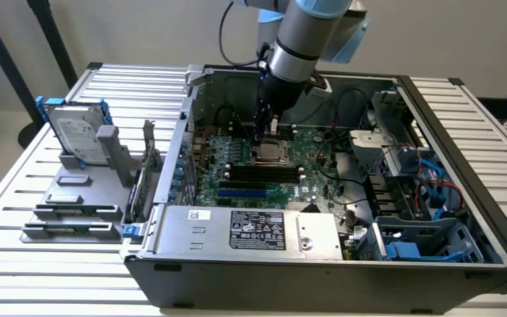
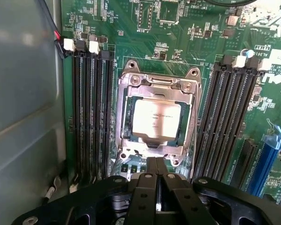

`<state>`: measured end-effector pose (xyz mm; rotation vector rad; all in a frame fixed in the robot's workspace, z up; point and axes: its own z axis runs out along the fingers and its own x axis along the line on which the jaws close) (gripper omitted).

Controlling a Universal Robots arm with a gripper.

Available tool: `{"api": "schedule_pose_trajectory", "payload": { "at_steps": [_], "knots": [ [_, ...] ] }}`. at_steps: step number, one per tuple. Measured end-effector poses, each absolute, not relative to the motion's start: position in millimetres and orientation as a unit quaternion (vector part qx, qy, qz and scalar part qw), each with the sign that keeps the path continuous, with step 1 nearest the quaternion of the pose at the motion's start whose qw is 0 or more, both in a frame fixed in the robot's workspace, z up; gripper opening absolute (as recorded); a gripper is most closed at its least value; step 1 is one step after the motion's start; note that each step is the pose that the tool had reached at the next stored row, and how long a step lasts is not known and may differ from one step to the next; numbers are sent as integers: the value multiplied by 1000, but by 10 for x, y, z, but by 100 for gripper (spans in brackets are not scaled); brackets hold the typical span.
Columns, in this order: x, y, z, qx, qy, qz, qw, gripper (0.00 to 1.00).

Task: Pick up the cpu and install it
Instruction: 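Close the cpu cover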

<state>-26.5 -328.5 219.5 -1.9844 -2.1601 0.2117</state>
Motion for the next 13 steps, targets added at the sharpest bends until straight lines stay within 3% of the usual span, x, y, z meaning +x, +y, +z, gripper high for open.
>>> {"api": "schedule_pose_trajectory", "payload": {
  "at_steps": [13],
  "knots": [
    [-293,-3285,2017,-672,-730,69,102,11]
  ]
}}
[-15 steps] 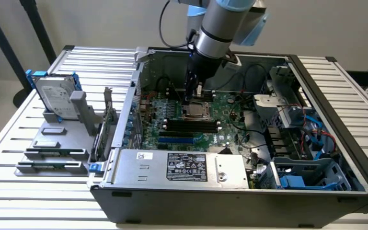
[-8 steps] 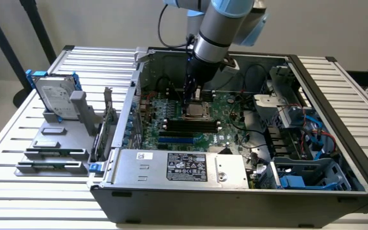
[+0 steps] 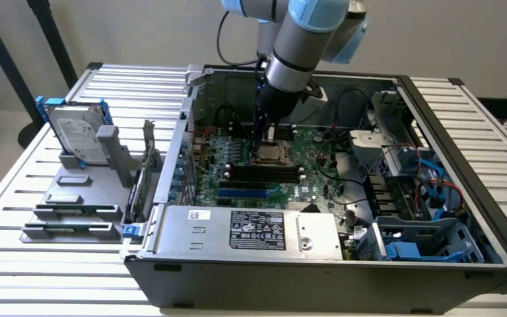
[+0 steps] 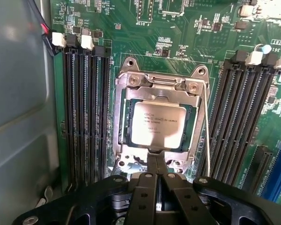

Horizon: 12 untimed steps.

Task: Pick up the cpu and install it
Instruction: 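Install the first cpu locking lever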

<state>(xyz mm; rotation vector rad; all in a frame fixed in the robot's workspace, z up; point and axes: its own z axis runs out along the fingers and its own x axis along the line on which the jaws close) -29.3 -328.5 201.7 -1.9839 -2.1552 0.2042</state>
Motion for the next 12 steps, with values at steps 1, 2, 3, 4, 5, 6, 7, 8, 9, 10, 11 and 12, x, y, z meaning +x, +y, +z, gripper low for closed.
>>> {"api": "schedule_pose_trajectory", "payload": {
  "at_steps": [1,2,3,4,5,6,7,8,9,10,11,12],
  "knots": [
    [-294,-3286,2013,-672,-730,69,103,11],
    [-294,-3286,2010,-672,-730,69,103,11],
    [-294,-3286,2010,-672,-730,68,103,11],
    [-294,-3285,2009,-672,-730,68,103,11],
    [-294,-3285,2012,-672,-730,68,104,11],
    [-295,-3286,2028,-672,-730,67,105,11],
    [-299,-3288,2055,-672,-730,66,105,11],
    [-305,-3290,2084,-672,-730,65,106,11],
    [-314,-3292,2114,-672,-730,64,107,11],
    [-329,-3294,2144,-672,-730,63,108,11],
    [-350,-3295,2167,-672,-730,62,109,11],
    [-374,-3295,2188,-671,-730,60,111,11]
  ]
}}
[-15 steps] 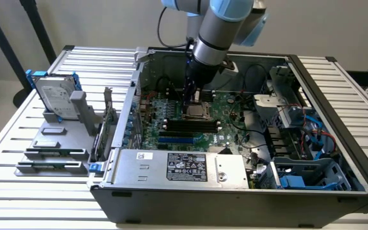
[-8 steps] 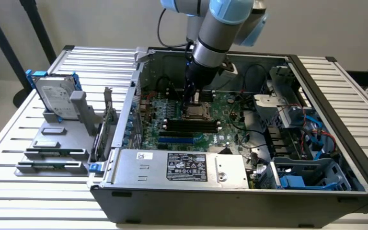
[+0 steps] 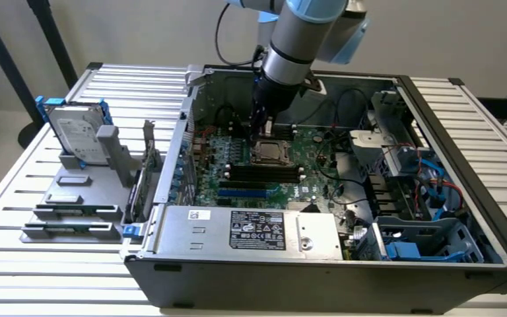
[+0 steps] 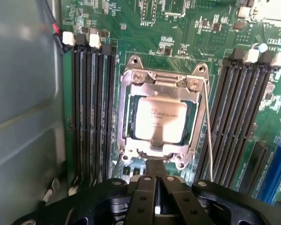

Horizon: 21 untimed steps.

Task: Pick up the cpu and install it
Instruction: 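Install the first cpu locking lever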

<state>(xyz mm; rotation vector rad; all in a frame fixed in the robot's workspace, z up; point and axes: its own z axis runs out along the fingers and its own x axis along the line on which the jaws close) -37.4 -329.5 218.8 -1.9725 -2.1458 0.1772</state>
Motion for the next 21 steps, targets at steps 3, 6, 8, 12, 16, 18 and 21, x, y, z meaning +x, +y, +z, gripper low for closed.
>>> {"api": "schedule_pose_trajectory", "payload": {
  "at_steps": [3,6,8,12,16,18,21],
  "knots": [
    [-464,-3298,2244,-671,-731,54,116,11],
    [-544,-3298,2290,-670,-731,48,121,11],
    [-588,-3298,2315,-670,-731,45,124,11],
    [-661,-3299,2337,-671,-729,41,128,11],
    [-712,-3298,2337,-675,-726,40,128,11],
    [-749,-3294,2337,-676,-725,40,128,11],
    [-753,-3293,2337,-676,-725,41,128,11]
  ]
}}
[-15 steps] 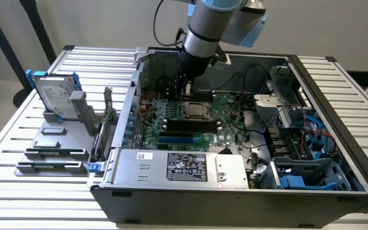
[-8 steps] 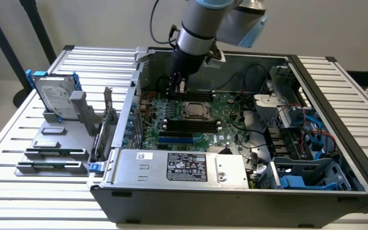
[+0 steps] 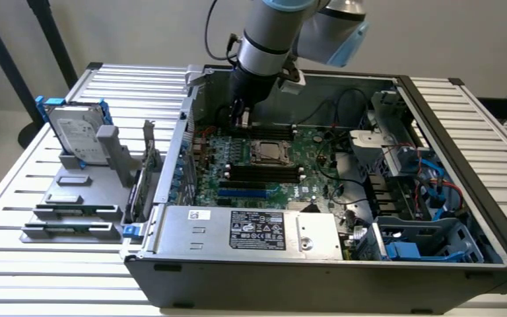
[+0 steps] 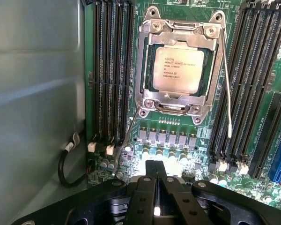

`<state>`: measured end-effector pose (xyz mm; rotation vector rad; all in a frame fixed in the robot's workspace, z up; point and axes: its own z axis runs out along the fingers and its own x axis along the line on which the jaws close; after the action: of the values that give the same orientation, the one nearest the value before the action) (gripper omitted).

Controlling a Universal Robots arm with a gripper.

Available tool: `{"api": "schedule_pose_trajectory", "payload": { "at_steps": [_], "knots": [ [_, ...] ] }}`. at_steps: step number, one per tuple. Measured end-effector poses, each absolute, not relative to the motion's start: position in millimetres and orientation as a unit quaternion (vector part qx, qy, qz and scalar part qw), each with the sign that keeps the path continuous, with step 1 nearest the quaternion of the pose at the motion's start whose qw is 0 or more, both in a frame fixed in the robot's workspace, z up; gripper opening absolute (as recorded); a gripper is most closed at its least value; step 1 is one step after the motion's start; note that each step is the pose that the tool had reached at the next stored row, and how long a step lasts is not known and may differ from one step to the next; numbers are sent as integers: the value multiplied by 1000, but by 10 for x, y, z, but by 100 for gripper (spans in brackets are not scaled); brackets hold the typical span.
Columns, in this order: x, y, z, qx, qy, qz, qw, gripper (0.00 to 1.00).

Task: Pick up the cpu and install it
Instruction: 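Install the first cpu locking lever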

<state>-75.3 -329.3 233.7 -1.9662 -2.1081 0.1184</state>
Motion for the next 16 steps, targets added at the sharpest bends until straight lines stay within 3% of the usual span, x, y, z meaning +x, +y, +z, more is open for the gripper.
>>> {"api": "schedule_pose_trajectory", "payload": {
  "at_steps": [16],
  "knots": [
    [-787,-3293,2338,-721,-678,33,139,11]
  ]
}}
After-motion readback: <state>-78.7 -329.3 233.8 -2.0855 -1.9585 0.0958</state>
